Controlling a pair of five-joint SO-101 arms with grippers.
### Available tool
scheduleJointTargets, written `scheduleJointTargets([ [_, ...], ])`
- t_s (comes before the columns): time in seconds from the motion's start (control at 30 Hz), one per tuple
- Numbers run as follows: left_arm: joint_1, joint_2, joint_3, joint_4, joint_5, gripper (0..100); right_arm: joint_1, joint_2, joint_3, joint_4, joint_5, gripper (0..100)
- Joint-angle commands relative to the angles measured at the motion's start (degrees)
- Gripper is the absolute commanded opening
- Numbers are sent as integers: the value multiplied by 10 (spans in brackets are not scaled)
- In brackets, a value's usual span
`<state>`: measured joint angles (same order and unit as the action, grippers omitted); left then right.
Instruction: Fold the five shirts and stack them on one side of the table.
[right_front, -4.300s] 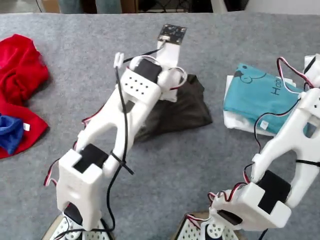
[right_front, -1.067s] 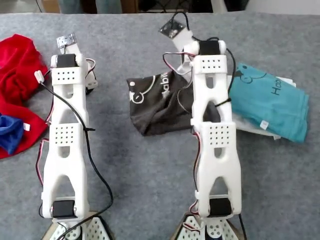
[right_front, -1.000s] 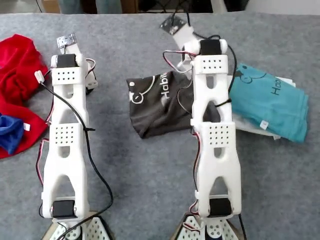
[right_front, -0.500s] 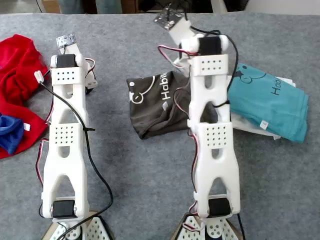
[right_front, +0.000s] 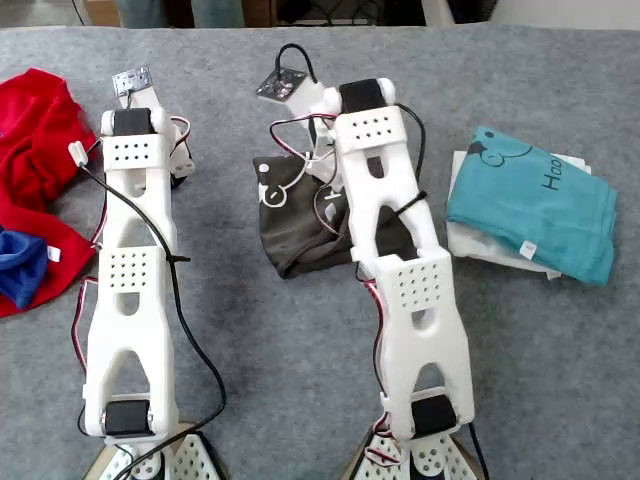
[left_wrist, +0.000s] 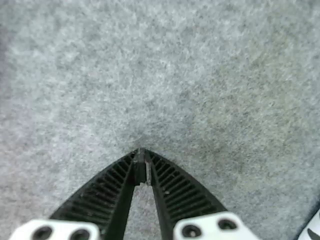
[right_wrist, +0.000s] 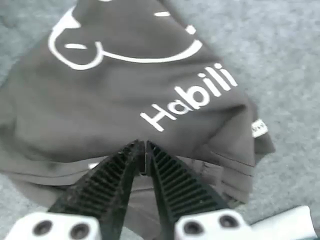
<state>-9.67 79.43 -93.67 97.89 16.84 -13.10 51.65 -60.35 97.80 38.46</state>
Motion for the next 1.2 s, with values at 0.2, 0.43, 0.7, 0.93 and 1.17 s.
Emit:
scheduleJointTargets([
  [0.2,-20,-18,-19,-15,-4,29,61,-7,5,34,24,18],
  [0.43,-22,-18,-19,-13,-4,29,86,-11,24,35,21,18],
  [0.7,-18,-18,-19,-13,-4,29,63,-138,104,25,48,18],
  [0.93,-18,-18,-19,-13,-4,29,8,-121,107,-50,49,18],
  [1.17,-19,-18,-19,-13,-4,29,36,-52,103,-40,49,18],
])
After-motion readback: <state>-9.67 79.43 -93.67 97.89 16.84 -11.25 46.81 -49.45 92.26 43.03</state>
